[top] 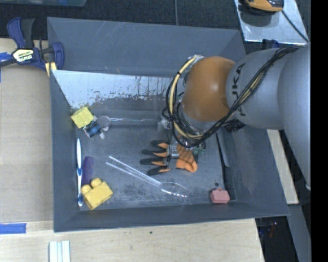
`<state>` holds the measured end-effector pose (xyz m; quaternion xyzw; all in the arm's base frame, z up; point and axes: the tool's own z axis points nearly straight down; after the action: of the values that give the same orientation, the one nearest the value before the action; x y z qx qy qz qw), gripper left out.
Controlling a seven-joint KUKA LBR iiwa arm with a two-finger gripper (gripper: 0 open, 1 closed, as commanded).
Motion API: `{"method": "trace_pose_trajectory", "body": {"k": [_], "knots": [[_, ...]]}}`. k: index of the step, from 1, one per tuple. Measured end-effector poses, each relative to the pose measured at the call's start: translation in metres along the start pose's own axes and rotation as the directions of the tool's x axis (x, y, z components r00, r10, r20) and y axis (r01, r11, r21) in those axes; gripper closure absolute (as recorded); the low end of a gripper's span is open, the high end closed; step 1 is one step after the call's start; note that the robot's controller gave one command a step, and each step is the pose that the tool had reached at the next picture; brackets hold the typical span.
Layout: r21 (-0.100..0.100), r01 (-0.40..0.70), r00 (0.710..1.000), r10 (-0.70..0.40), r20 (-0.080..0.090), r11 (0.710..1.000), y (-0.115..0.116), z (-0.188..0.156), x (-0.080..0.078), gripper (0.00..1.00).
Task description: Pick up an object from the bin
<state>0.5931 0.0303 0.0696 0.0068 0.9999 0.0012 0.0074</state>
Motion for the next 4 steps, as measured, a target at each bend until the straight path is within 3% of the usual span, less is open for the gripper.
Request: {"method": "trace_pose_trajectory", "body": {"k": [1,2,3,4], "knots": [[0.001,0.037,0.999,-0.037,0.008,0.999,-0.005,-0.005,-0.013,1.0],[0.001,0.037,0.999,-0.037,0.008,0.999,-0.005,-0.005,-0.013,1.0],[0.001,0.036,0.999,-0.036,-0.002,0.999,-0.005,-0.04,-0.011,1.0],[0.002,0.036,0.999,-0.036,0.001,0.999,-0.005,-0.075,-0.012,1.0]]}}
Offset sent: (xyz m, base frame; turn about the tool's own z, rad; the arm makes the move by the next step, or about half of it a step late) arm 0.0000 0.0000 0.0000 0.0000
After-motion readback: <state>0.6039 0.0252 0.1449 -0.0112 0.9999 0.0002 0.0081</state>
